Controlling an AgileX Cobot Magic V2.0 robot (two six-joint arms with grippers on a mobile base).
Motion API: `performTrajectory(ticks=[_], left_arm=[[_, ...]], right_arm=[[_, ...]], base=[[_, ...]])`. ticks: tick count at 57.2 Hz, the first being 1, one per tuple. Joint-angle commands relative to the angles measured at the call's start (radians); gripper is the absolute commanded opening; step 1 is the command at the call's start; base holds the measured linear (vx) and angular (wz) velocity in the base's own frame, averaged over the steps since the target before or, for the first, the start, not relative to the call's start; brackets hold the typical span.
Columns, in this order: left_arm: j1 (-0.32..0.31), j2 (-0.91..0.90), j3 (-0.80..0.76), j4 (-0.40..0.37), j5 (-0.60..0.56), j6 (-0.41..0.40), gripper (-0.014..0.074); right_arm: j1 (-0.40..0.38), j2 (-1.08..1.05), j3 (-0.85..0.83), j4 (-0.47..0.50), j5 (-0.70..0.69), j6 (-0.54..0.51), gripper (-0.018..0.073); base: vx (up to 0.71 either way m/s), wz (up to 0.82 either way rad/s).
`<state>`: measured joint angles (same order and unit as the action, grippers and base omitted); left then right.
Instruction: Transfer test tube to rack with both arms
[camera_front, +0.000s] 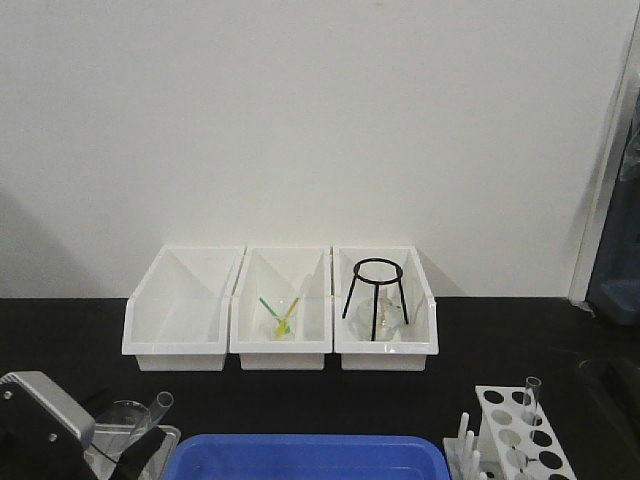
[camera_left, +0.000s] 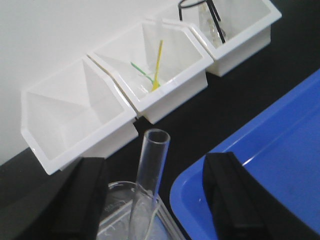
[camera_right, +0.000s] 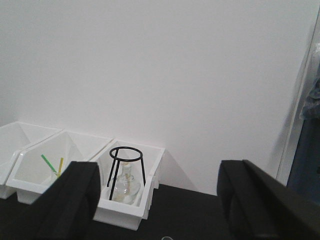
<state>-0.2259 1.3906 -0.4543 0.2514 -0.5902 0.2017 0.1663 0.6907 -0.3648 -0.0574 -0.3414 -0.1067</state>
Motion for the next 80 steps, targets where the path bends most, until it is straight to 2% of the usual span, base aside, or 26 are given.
performTrajectory(ticks=[1, 30, 39, 57, 65, 73, 77, 80], left_arm=[[0.000, 0.036, -0.051, -0.012, -0.121, 0.012, 0.0521], [0.000, 0.282, -0.264, -0.012, -0.107, 0.014, 0.0510], [0.000, 0.289, -0.264, -0.012, -0.119, 0.014, 0.0399], [0.000, 0.288, -0.264, -0.013, -0.163, 0.014, -0.0005], [0.000, 0.249, -0.264, -0.013, -0.155, 0.009, -0.0009], [0.000, 0.133, -0.291, -0.014, -0.130, -0.014, -0.0008], [-0.001, 0.054, -0.334, -0.011, -0.058, -0.076, -0.0008], [-0.002, -0.006, -0.383, -0.004, 0.038, -0.154, -0.0008]], right_arm=[[-0.003, 0.001, -0.031, -0.004, -0.107, -0.030, 0.0533], [-0.003, 0.001, -0.031, -0.002, -0.092, -0.031, 0.0533], [-0.003, 0.001, -0.031, -0.001, -0.092, -0.031, 0.0533], [-0.003, 0.001, -0.031, 0.003, -0.092, -0.031, 0.0533], [-0.003, 0.001, -0.031, 0.003, -0.092, -0.031, 0.0533], [-0.003, 0.001, -0.031, 0.003, -0.092, -0.030, 0.0533], [-0.003, 0.001, -0.032, 0.003, -0.091, -0.020, 0.0533], [-0.003, 0.001, -0.033, -0.002, -0.083, -0.001, 0.0533]], base=[[0.00, 0.00], [0.00, 0.00], [0.00, 0.00], [0.00, 0.00], [0.00, 0.00], [0.00, 0.00], [0.00, 0.00], [0.00, 0.00]])
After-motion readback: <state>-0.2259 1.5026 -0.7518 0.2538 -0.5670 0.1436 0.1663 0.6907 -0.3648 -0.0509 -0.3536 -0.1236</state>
